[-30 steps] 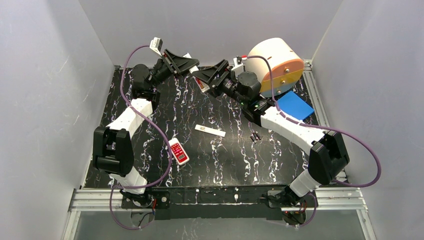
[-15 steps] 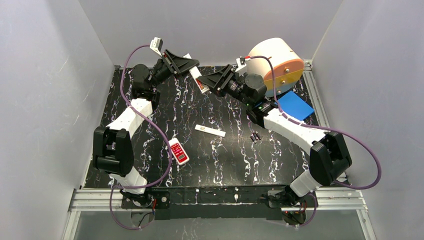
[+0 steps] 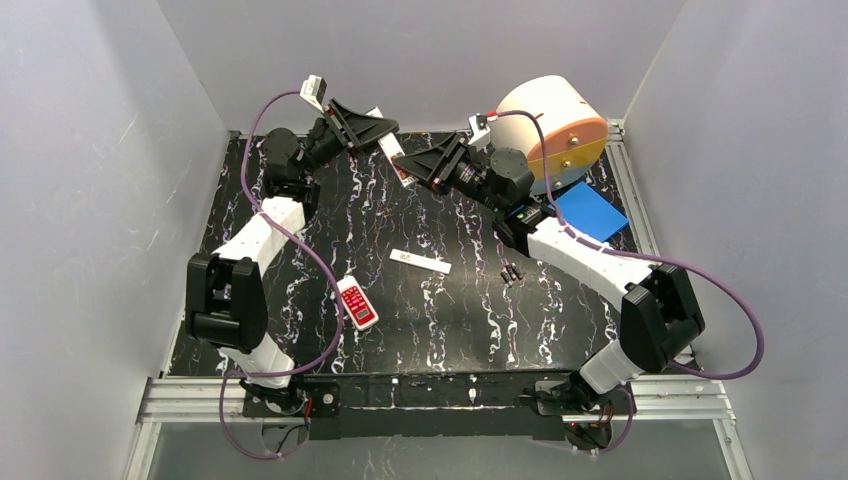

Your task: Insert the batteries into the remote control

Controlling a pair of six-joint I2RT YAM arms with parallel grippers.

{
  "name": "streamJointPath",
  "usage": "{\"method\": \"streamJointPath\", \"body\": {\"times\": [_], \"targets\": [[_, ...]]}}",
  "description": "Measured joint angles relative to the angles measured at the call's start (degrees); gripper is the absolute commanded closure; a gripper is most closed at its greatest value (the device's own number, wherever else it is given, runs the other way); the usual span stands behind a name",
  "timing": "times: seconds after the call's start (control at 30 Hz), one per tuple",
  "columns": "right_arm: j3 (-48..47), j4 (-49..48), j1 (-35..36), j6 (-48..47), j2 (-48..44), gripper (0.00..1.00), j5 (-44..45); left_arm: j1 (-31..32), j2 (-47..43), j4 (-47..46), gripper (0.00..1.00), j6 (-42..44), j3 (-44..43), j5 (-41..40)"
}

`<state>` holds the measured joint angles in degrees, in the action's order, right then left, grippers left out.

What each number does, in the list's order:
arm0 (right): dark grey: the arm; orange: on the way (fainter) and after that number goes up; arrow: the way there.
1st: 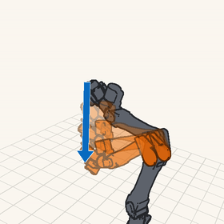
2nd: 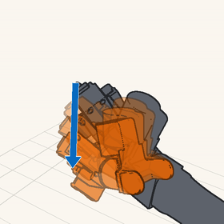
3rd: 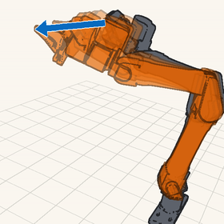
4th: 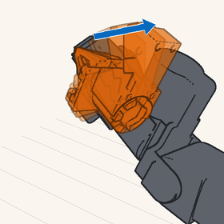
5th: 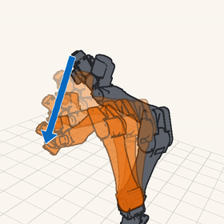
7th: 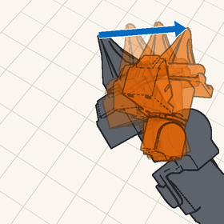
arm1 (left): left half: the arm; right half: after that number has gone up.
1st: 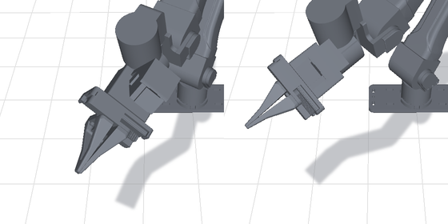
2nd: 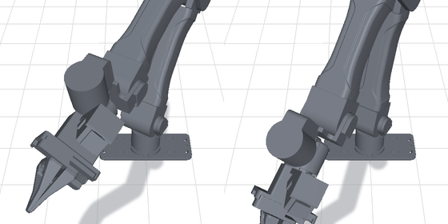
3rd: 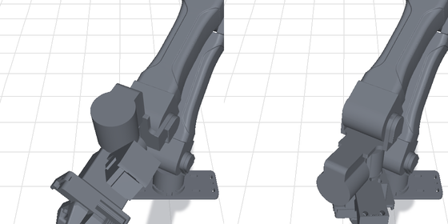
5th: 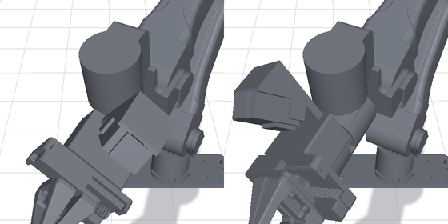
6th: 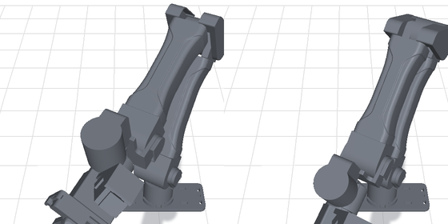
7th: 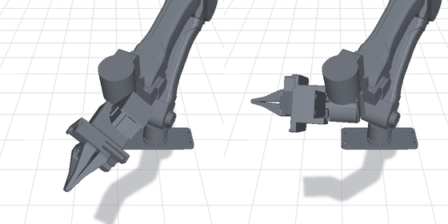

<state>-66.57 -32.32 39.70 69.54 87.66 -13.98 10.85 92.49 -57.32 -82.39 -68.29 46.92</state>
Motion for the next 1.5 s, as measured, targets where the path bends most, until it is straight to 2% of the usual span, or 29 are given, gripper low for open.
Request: {"method": "streamJointPath", "body": {"times": [0.1,0.17,0.23,0.3,0.5,0.67,0.77,0.87,0.93,1.1,1.23,1.5], "targets": [[0.0,0.2,0.0,-0.3,-0.3,0.31,-0.1,0.0,0.0,0.2,1.0,-0.5,0.0,0.0],[0.0,1.1,0.0,-0.5,-0.5,0.2,0.1,0.0,0.0,0.1,1.0,-0.5,0.0,0.0],[0.0,1.9,-0.2,-1.1,-0.8,0.12,0.3,0.0,0.0,0.1,1.0,-0.3,0.0,0.0],[0.1,2.6,-0.6,-1.9,-1.6,0.1,0.7,0.0,0.0,0.1,1.0,-0.1,0.0,0.0],[3.3,6.9,-5.9,-6.4,-9.7,0.16,1.6,-0.2,0.0,0.3,1.0,2.0,1.4,0.1],[1.4,27.3,-14.4,-18.8,-16.6,0.29,7.7,-0.7,-0.1,2.1,1.0,5.4,5.0,1.1],[-2.0,41.8,-15.5,-28.4,-16.1,0.42,13.2,-0.9,-0.1,2.7,1.0,6.3,6.7,3.2],[-2.9,52.9,-15.2,-37.3,-13.6,0.51,16.2,-1.0,-0.2,2.9,1.0,7.0,6.9,5.3],[-2.9,59.6,-15.2,-43.1,-11.0,0.52,16.6,-0.9,-0.5,2.8,1.0,7.3,6.9,6.3],[-1.7,69.7,-13.3,-52.5,-4.4,0.48,16.9,-0.9,-0.6,2.6,1.0,7.7,6.9,7.5],[-0.1,72.9,-10.2,-55.8,-0.7,0.54,17.2,-0.7,-0.6,2.6,1.0,7.8,6.9,7.6],[1.6,74.4,-9.2,-57.9,5.8,0.54,19.2,-0.6,-0.6,2.5,1.0,7.8,6.9,7.8]]}}
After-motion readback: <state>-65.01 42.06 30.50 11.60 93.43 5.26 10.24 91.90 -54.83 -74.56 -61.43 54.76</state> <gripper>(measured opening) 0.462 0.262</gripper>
